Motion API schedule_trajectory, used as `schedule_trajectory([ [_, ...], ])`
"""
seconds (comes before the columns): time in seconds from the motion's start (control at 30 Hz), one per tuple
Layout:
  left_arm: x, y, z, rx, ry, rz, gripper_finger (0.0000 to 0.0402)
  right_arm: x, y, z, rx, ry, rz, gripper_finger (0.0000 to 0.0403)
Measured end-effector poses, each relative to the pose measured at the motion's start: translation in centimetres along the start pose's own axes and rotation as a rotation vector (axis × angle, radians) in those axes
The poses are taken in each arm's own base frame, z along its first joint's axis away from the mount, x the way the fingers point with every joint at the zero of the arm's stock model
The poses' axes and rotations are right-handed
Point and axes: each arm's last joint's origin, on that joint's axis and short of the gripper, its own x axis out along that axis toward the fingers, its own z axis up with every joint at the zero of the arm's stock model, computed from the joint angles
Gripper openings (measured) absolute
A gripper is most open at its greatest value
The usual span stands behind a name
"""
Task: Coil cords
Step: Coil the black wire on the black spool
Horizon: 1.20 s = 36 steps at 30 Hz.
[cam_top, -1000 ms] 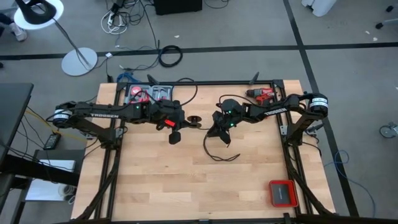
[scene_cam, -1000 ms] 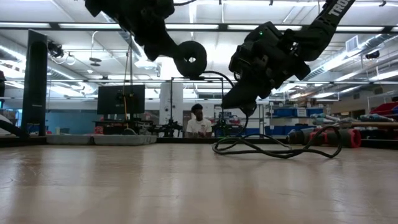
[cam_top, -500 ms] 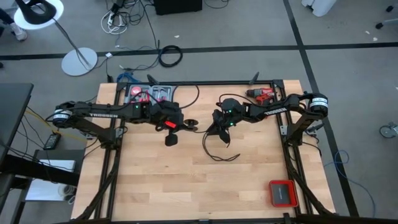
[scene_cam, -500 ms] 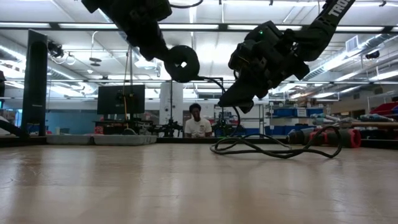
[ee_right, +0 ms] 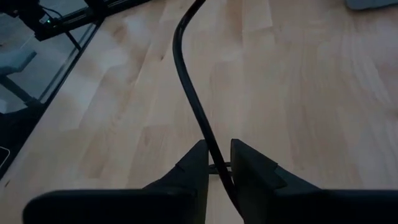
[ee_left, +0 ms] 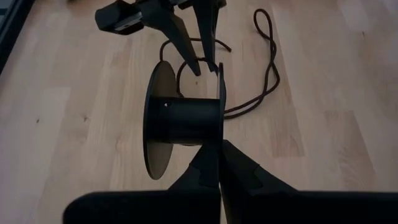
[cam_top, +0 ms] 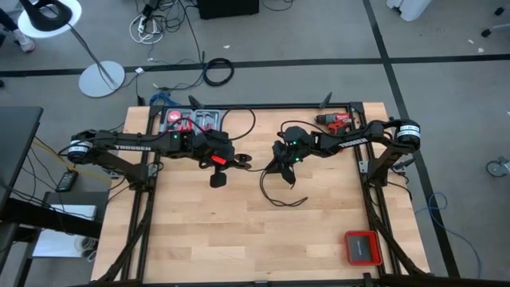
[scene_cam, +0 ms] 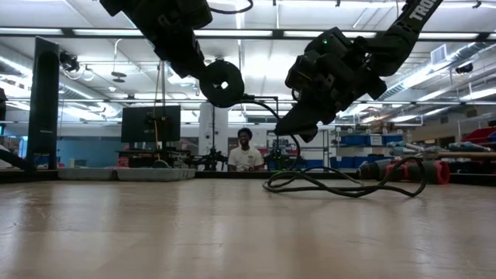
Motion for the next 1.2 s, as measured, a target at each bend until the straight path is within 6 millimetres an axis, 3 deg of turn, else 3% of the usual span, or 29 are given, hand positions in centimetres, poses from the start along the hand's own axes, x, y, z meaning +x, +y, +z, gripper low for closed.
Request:
schedule_trajectory([
  [0.13, 0.0, 0.0, 0.0, 0.0, -0.002, 0.0, 0.0, 0.0, -0.1, 0.0, 0.0, -0.001, -0.031, 0.0058],
  [0.3, 0.0, 0.0, 0.1, 0.002, -0.014, 0.001, 0.0, 0.0, -0.1, -0.1, -0.012, 0.009, -0.039, 0.0011],
  [0.7, 0.0, 0.0, -0.1, 0.047, 0.01, -0.009, 0.0, 0.0, 0.1, -0.1, -0.035, 0.017, -0.006, 0.0006],
  [1.2, 0.2, -0.3, 0.2, 0.079, -0.029, -0.097, 0.0, -2.6, 3.5, 2.8, -0.33, -0.121, -0.055, 0.0007],
])
